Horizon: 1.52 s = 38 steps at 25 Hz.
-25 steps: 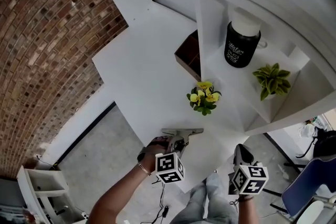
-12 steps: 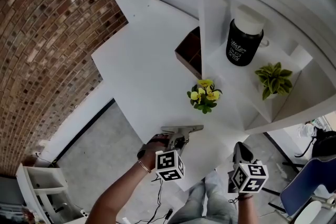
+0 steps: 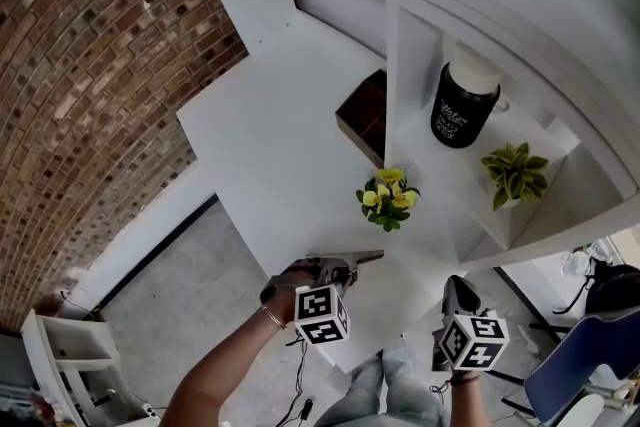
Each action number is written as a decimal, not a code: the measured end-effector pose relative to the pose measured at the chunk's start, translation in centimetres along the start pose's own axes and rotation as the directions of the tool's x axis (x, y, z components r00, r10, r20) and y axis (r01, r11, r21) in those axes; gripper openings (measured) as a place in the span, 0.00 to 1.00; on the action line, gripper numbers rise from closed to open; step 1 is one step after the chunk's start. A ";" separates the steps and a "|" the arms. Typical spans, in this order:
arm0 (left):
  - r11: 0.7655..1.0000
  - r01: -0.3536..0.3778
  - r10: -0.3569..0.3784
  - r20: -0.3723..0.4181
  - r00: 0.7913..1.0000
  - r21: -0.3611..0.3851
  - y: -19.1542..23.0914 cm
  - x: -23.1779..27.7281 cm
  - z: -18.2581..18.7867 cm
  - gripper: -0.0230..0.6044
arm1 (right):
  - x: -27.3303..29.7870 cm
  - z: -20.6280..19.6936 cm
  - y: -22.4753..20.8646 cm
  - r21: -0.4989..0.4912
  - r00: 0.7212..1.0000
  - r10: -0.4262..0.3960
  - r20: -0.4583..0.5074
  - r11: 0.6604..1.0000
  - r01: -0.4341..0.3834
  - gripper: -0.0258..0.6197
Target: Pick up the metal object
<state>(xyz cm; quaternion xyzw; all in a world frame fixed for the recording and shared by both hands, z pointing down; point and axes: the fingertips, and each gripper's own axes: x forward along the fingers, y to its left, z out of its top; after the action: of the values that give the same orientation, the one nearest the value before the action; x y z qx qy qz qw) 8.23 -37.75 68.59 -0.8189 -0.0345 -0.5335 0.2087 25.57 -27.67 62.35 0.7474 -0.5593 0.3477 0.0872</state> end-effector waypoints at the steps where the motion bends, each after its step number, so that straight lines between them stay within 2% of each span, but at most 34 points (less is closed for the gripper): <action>1: 1.000 0.007 -0.007 -0.001 1.000 0.000 0.1 0.0 0.0 0.12 | 0.0 0.3 0.0 -0.001 1.000 -0.002 0.002 1.000 0.002 0.04; 15: 0.999 0.002 -0.002 0.010 1.000 -0.032 3.2 -0.3 0.4 0.07 | 0.9 2.7 0.7 -0.023 1.000 0.020 0.014 1.000 -0.020 0.04; 22: 0.989 0.007 -0.002 0.037 0.999 -0.145 3.8 -1.0 0.1 0.07 | 1.2 3.5 1.4 -0.048 0.999 0.046 0.010 0.998 -0.045 0.04; 28: 0.974 -0.026 0.041 0.062 0.997 -0.227 4.2 -3.0 0.0 0.06 | 1.6 4.1 2.6 -0.070 0.996 0.086 0.004 0.994 -0.085 0.04; 32: 0.952 -0.057 0.085 0.080 0.993 -0.301 4.3 -5.0 -0.5 0.06 | 1.6 4.3 4.4 -0.125 0.991 0.129 -0.019 0.984 -0.131 0.04; 34: 0.933 -0.079 0.118 0.091 0.989 -0.351 4.4 -6.3 -0.9 0.06 | 1.4 4.8 5.6 -0.159 0.988 0.154 -0.020 0.975 -0.156 0.04; 36: 0.901 -0.105 0.165 0.110 0.980 -0.420 4.8 -7.6 -1.0 0.06 | 1.2 5.9 6.6 -0.200 0.984 0.175 -0.007 0.964 -0.173 0.04; 38: 0.859 -0.129 0.223 0.136 0.965 -0.495 5.4 -9.2 -0.9 0.06 | 1.0 7.3 7.5 -0.237 0.980 0.198 0.010 0.953 -0.191 0.04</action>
<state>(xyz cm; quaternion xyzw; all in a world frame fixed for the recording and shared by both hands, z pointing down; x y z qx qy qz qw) 5.03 -41.49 59.09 -0.8914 0.1551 -0.4238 0.0421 22.02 -34.93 55.62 0.6788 -0.6688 0.2734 0.1311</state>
